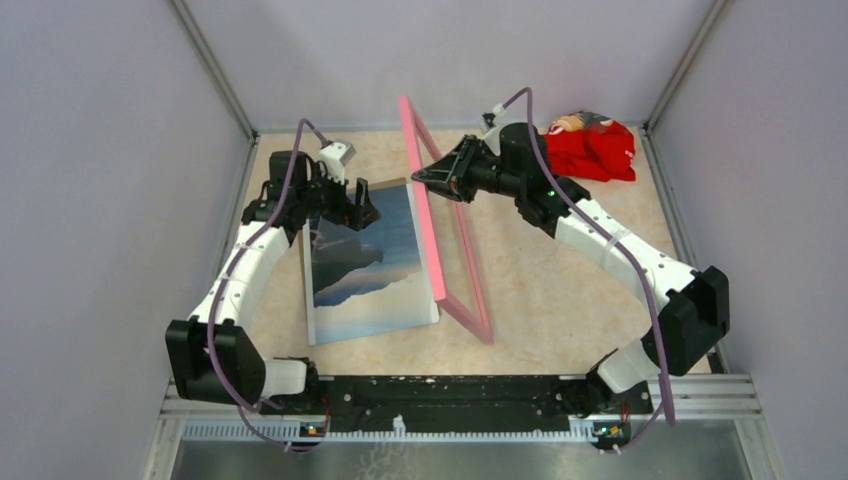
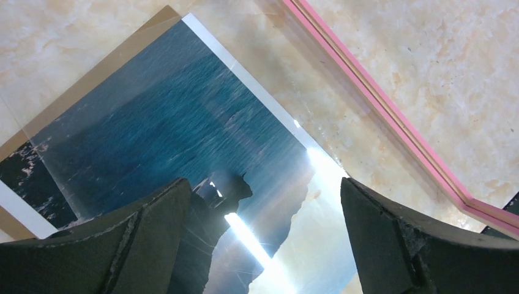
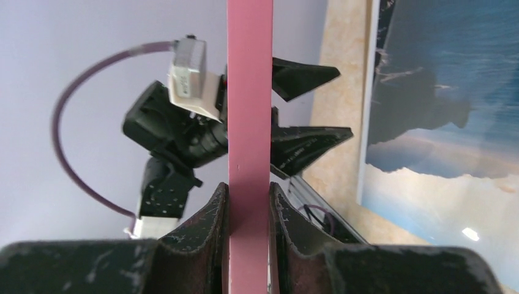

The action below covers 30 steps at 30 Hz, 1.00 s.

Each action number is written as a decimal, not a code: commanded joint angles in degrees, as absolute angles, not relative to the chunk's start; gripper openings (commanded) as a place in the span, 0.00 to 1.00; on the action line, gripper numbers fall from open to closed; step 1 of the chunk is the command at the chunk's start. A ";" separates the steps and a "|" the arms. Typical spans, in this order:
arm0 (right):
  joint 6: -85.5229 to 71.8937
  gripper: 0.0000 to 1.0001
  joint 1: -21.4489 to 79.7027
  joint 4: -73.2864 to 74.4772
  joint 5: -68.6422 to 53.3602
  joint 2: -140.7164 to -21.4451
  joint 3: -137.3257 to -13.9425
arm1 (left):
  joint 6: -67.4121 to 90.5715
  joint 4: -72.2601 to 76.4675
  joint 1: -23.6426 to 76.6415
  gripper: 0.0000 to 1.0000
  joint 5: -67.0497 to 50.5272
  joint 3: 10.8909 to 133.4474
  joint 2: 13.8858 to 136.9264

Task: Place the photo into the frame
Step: Turn over the photo frame at the center of the board.

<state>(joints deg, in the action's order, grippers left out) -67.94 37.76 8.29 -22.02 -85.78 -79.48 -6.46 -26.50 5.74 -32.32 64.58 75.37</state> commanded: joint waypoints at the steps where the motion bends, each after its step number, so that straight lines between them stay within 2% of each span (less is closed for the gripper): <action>1: -75.28 0.00 34.64 -3.76 -27.28 -83.59 -78.18 | -4.30 -24.58 7.35 0.99 -32.85 66.10 74.51; 9: -82.47 0.00 29.55 -13.31 -31.83 -79.99 -64.99 | -2.01 -22.76 12.70 0.99 -30.09 68.74 75.40; 14: -83.62 0.01 25.81 -14.29 -34.95 -78.14 -61.58 | -0.87 -22.69 16.14 0.99 -28.40 70.65 76.22; 20: -79.06 0.48 19.84 -6.40 -37.78 -74.83 -62.06 | -0.24 -21.24 18.94 0.99 -27.11 71.21 76.39; 21: -77.31 0.52 18.33 -4.12 -38.22 -74.21 -62.39 | -0.26 -21.27 19.17 0.99 -26.88 71.31 76.52; 26: -69.90 0.64 13.83 6.16 -39.89 -72.20 -65.55 | -0.81 -21.51 20.15 0.99 -25.87 71.65 76.82; 30: -63.26 0.68 11.64 14.69 -40.08 -71.91 -69.42 | -1.67 -21.64 20.81 0.99 -24.82 71.59 77.12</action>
<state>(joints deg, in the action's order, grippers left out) -71.70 13.26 4.69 -38.15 -74.39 -63.81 -1.45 -23.24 20.03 -26.30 69.34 76.55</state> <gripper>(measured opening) 0.672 0.987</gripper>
